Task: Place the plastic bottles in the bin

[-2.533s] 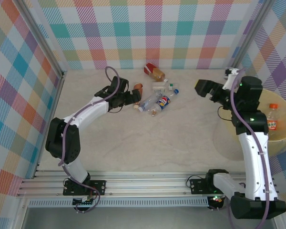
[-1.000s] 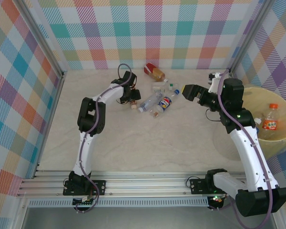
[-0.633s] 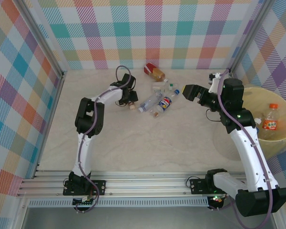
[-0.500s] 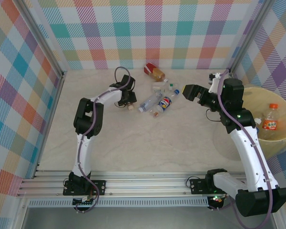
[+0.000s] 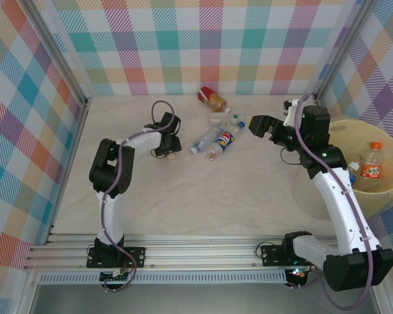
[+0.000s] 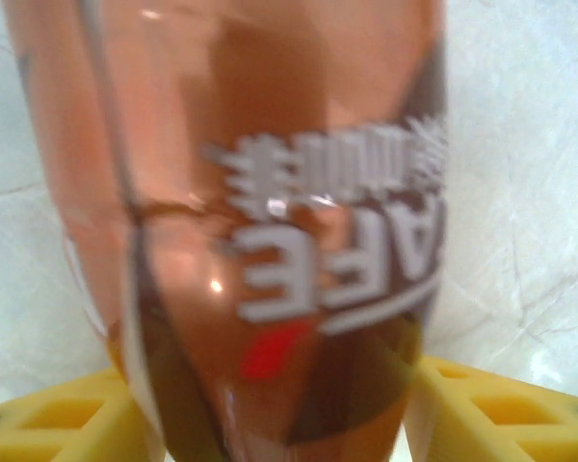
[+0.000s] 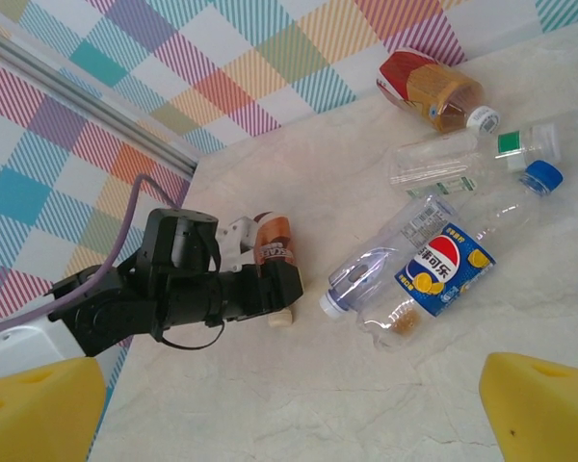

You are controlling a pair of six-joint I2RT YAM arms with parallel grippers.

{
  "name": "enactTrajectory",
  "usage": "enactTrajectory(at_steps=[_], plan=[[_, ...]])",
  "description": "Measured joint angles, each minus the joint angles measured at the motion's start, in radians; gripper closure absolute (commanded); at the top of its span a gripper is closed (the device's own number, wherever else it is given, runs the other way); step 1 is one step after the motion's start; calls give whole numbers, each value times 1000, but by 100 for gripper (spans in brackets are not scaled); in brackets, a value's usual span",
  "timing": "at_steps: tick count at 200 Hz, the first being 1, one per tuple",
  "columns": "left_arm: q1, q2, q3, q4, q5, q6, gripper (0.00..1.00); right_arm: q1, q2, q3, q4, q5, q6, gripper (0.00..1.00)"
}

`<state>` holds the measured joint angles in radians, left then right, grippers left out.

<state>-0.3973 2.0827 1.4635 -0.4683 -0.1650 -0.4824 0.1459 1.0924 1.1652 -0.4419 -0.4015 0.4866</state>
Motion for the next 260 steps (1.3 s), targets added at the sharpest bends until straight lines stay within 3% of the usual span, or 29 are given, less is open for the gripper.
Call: enactTrajectory(at_steps=[45, 114, 185, 260], plan=[[-9, -43, -73, 17, -36, -6, 61, 6, 23, 0, 1, 0, 0, 0], [-15, -266, -285, 85, 29, 45, 68, 26, 37, -1, 41, -5, 8, 0], [-48, -564, -352, 324, 329, 132, 69, 146, 131, -5, 178, -46, 50, 0], [-62, -668, -422, 533, 695, 122, 70, 232, 205, -12, 413, -125, 135, 0]])
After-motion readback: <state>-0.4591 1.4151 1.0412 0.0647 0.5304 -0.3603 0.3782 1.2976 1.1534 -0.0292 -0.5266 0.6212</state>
